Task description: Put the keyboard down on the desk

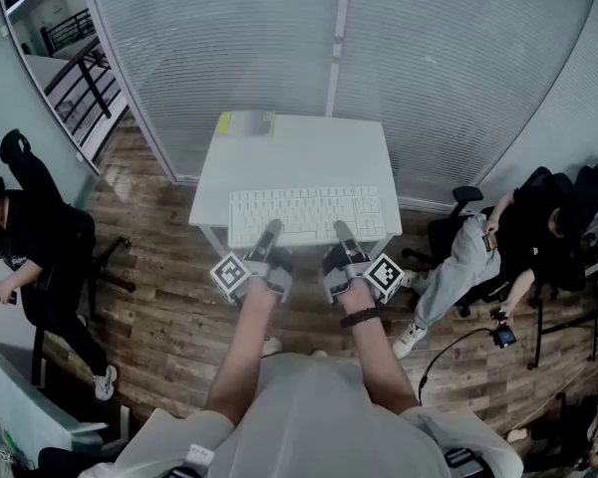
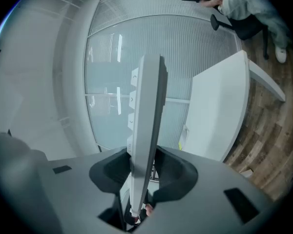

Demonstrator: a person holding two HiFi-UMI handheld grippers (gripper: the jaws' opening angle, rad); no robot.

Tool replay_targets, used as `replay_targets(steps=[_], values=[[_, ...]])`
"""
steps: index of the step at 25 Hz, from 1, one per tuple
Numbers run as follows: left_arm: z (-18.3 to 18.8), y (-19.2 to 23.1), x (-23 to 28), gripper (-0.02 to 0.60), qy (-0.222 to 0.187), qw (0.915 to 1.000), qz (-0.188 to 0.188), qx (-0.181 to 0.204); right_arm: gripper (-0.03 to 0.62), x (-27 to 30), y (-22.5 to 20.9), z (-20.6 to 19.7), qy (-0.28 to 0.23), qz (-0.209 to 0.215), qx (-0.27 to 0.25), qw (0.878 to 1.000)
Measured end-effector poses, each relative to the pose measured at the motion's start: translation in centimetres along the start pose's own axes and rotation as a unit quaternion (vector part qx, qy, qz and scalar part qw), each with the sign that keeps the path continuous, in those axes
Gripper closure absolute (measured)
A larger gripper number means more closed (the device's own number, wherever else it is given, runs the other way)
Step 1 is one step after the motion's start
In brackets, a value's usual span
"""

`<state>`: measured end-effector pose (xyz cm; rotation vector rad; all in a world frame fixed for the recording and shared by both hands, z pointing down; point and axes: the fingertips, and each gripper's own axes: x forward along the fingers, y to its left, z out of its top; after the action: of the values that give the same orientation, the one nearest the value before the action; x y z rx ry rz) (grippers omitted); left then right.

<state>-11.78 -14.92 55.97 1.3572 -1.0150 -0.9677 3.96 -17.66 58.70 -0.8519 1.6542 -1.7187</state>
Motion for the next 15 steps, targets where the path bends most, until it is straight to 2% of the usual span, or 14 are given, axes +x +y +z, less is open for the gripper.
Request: replay_targets(steps=[5, 15], values=[[-0.8, 0.2, -0.7, 0.448, 0.015, 0.9998, 0.010, 0.002, 0.457, -1.4, -0.5, -0.2, -0.013, -0.006, 0.006, 1.000], [-1.5, -1.2, -0.5, 0.448, 0.002, 1.0000, 0.004, -0.008, 0.457, -1.4, 1.0, 0.5, 0.003, -0.007, 0.005, 1.000]])
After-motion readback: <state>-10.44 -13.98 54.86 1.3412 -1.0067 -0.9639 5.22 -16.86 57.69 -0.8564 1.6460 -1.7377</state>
